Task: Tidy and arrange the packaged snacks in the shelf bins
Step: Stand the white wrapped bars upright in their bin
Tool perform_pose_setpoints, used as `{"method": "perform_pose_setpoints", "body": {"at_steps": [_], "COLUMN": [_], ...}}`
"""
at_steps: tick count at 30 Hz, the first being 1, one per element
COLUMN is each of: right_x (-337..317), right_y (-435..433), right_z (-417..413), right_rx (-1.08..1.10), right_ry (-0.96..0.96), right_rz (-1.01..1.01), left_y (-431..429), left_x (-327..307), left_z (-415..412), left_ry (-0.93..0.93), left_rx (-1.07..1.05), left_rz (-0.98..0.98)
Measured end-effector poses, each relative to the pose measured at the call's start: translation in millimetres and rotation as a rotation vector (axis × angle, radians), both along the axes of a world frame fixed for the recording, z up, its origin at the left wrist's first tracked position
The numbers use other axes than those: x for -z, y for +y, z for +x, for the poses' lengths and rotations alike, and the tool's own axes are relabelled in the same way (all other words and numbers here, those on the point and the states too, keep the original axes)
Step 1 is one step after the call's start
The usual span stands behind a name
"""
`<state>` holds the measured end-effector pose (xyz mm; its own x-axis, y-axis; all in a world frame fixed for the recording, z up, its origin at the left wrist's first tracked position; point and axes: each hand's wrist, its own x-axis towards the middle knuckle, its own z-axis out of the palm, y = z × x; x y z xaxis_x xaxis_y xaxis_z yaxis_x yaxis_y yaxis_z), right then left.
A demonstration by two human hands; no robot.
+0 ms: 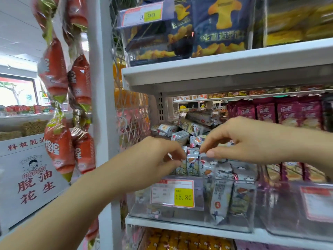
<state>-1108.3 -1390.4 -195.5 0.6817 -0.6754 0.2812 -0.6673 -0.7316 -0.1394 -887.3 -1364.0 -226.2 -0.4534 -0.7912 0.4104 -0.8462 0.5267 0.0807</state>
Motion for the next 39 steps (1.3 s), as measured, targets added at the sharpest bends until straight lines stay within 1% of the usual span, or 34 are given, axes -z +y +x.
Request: {"method": "perform_pose_setpoints", "body": {"at_steps": [2, 4, 8, 10, 14, 19, 23, 27, 31, 36, 39], "right_x": [8.3, 15.6, 22.0, 23.6, 25.0, 25.3, 25.7, 26.0, 22.4, 17.8, 17.6], "right_y": [-2.1, -4.1, -4.3, -4.1, -3.4, -0.6, -3.2, -6.8, -5.7, -6.8, -7.2], "right_z": [-10.1, -16.5, -20.9, -21.7, -21.8, -24.4, -25.7, -24.6, -24.9, -21.5, -20.4], "right_rx": [0.010, 0.006, -0.043, -0.041, -0.042, -0.052, -0.065, -0.070, -0.058, -0.021, 0.006], "right_ry": [0.051, 0.060, 0.060, 0.091, 0.127, 0.113, 0.108, 0.120, 0.154, 0.180, 0.164], "right_rz": [-0.035, -0.057, -0.135, -0.178, -0.209, -0.210, -0.200, -0.198, -0.156, -0.101, -0.083], "left_y": [-6.5, -12.8, -24.6, -29.8, -33.1, -28.3, -21.1, -16.3, -11.6, -6.8, -7.7], "left_x": [-2.1, -5.1, -9.4, -9.6, -11.5, -16.7, -18.1, -19.2, -19.3, -18.7, -16.8], "left_z": [-9.3, -18.4, -31.4, -35.1, -45.1, -54.0, -55.3, -57.2, -57.3, -55.8, -53.0], "left_ry": [-0.024, -0.056, -0.235, -0.295, -0.334, -0.308, -0.311, -0.231, -0.208, -0.194, -0.172], "left_rx": [-0.010, -0.033, -0.101, -0.122, -0.111, -0.072, -0.017, 0.036, 0.034, 0.050, 0.037], "left_rz": [0.068, 0.142, 0.260, 0.297, 0.350, 0.421, 0.422, 0.425, 0.419, 0.469, 0.463]}}
